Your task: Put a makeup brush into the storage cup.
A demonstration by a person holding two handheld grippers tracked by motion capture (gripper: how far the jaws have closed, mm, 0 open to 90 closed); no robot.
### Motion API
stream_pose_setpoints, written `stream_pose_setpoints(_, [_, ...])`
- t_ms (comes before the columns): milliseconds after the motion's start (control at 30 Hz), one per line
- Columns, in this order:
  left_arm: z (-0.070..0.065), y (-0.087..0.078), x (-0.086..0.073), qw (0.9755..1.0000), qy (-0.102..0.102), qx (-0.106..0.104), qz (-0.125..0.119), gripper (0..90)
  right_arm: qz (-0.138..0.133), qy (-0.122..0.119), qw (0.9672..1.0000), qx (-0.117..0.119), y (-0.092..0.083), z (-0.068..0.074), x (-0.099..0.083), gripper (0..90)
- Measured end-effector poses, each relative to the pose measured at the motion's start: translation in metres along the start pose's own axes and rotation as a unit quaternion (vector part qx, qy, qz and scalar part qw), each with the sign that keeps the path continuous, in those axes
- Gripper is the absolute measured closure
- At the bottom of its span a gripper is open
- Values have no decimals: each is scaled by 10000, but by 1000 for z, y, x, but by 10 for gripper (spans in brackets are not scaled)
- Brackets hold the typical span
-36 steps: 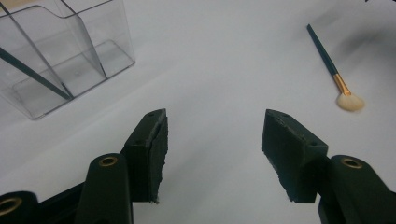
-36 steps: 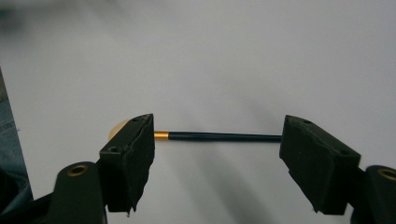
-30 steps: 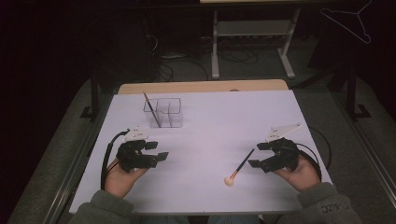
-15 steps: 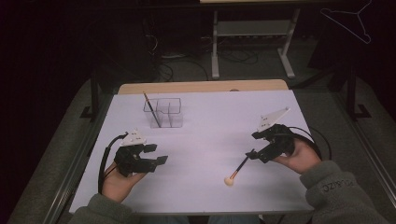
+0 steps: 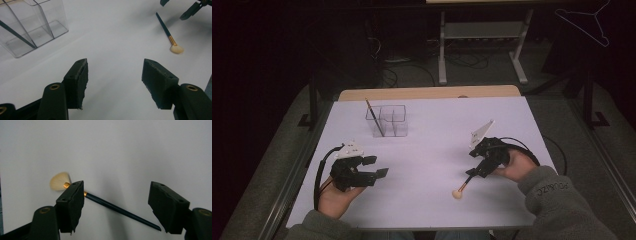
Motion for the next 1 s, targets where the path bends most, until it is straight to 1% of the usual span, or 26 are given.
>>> stream_pose_setpoints(33, [0,0,0,10000,-9,-12,-12,373,7,-20,10000,38,2,0,-1,292])
stream_pose_setpoints(67, [0,1,0,10000,-14,-19,-11,373,50,22,9999,91,4,1,-2,295])
stream_pose_setpoints(233, [-1,1,1,10000,-47,-31,-43,372,157,-30,9997,195,14,2,-8,325])
stream_pose_setpoints(300, [-2,2,1,10000,-68,-37,-56,372,230,-44,9994,238,16,3,-10,350])
stream_pose_setpoints(367, [-2,2,1,10000,-72,-42,-48,372,331,-94,9991,251,18,3,-12,364])
stream_pose_setpoints(467, [-2,3,0,10000,-37,-59,-11,372,390,-220,9986,285,22,5,-12,384])
stream_pose_setpoints(500, [-3,4,1,9999,-73,-67,-35,372,418,-244,9983,310,23,6,-12,394])
stream_pose_setpoints(567, [-3,4,0,10000,-55,-69,-20,371,477,-285,9979,324,26,6,-14,406])
stream_pose_setpoints(667, [-2,4,0,9999,-85,-59,-41,371,582,-344,9971,351,29,6,-16,413])
stream_pose_setpoints(700, [-1,4,1,10000,-62,-65,-34,371,598,-356,9969,375,30,7,-16,423])
stream_pose_setpoints(733, [-1,4,1,9999,-98,-65,-57,371,608,-393,9967,371,31,7,-16,429])
stream_pose_setpoints(800, [-1,4,0,9999,-90,-68,-51,371,648,-458,9962,362,32,7,-17,454])
stream_pose_setpoints(900, [-1,3,1,9999,-66,-70,-43,372,680,-519,9954,425,34,8,-18,476])
stream_pose_setpoints(1000, [-2,2,1,9999,-100,-71,-88,374,694,-492,9952,492,34,9,-19,491])
Point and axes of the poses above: each handheld gripper's, and its own axes: y roughly forward along the jaws, x roughly out of its top, z roughly to its left, the point moved 8 cm from there along y, roughly forward along the jaws, and after that the axes turned 13 degrees about -y, right-handed, at the moved point
